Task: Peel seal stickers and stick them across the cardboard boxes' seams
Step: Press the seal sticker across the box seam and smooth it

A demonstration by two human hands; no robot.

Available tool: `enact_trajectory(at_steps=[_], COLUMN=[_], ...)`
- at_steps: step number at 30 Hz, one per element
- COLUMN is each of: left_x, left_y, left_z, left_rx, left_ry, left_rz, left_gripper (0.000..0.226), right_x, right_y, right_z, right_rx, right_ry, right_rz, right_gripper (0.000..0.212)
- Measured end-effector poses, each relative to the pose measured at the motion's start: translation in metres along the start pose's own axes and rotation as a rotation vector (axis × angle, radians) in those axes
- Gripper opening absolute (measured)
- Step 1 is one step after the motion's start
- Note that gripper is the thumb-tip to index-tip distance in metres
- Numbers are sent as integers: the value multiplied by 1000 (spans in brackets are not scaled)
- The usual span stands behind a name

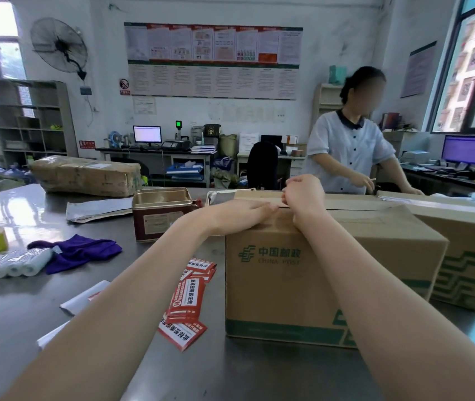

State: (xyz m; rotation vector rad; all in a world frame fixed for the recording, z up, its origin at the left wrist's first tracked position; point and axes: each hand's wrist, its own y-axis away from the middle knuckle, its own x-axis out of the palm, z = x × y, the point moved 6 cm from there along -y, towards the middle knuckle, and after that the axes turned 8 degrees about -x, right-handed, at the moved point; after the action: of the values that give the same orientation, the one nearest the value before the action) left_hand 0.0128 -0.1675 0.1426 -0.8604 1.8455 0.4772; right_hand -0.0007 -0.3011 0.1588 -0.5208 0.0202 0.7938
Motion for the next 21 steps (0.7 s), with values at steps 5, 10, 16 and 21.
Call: enact_trajectory(at_steps=[5, 10, 16, 21], left_x=[-3, 8, 10, 5], left_y=[14, 24, 29, 35], left_z=[28, 39, 44, 46], left_rx=[106, -40, -180, -60], left_ry=[234, 304, 377, 337], left_rz=[-330, -424, -557, -713], left_gripper=[40, 43, 44, 48], right_x=[11, 31, 31, 24], right_y=[10, 26, 39, 56], right_z=[13, 25, 24, 31], right_rx=[-153, -345, -399, -487], right_ry=[176, 599, 765, 771], right_rz=[184, 464, 481, 374], right_gripper=[31, 33, 34, 34])
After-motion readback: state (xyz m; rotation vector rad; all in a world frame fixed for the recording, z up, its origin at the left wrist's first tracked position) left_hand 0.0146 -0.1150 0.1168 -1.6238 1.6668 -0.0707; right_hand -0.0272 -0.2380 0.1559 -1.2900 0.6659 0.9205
